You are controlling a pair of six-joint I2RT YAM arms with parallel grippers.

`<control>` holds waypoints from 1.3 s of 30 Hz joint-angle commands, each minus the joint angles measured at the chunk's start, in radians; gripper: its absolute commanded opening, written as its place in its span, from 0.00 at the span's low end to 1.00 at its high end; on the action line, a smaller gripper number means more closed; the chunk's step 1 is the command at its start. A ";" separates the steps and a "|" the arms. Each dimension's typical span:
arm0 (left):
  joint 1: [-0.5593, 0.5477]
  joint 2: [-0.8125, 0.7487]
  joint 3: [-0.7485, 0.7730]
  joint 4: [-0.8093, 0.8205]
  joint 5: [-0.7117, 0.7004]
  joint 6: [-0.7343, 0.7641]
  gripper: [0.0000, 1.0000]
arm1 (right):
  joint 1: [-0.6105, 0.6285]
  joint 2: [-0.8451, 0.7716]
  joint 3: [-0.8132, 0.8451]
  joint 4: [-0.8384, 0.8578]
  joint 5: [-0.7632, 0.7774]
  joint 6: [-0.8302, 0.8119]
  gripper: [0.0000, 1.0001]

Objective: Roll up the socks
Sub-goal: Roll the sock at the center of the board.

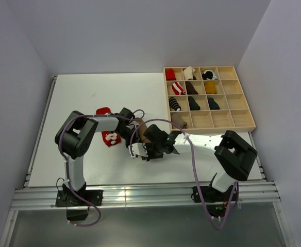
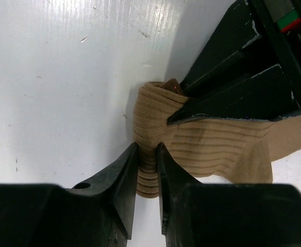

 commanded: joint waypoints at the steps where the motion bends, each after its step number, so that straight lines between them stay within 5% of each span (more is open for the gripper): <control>1: 0.010 -0.013 0.007 0.037 0.027 0.007 0.08 | -0.014 0.049 0.065 -0.109 -0.037 -0.003 0.24; 9: 0.031 -0.084 -0.066 0.205 0.010 -0.056 0.25 | -0.141 0.203 0.280 -0.447 -0.298 -0.013 0.21; 22: 0.038 -0.303 -0.326 0.609 -0.206 -0.157 0.36 | -0.298 0.514 0.602 -0.830 -0.559 -0.084 0.20; 31: 0.030 -0.519 -0.462 0.725 -0.416 -0.056 0.40 | -0.350 0.701 0.808 -1.021 -0.606 -0.089 0.20; 39: -0.122 -0.593 -0.464 0.768 -0.613 0.195 0.40 | -0.367 0.775 0.889 -1.071 -0.602 -0.063 0.20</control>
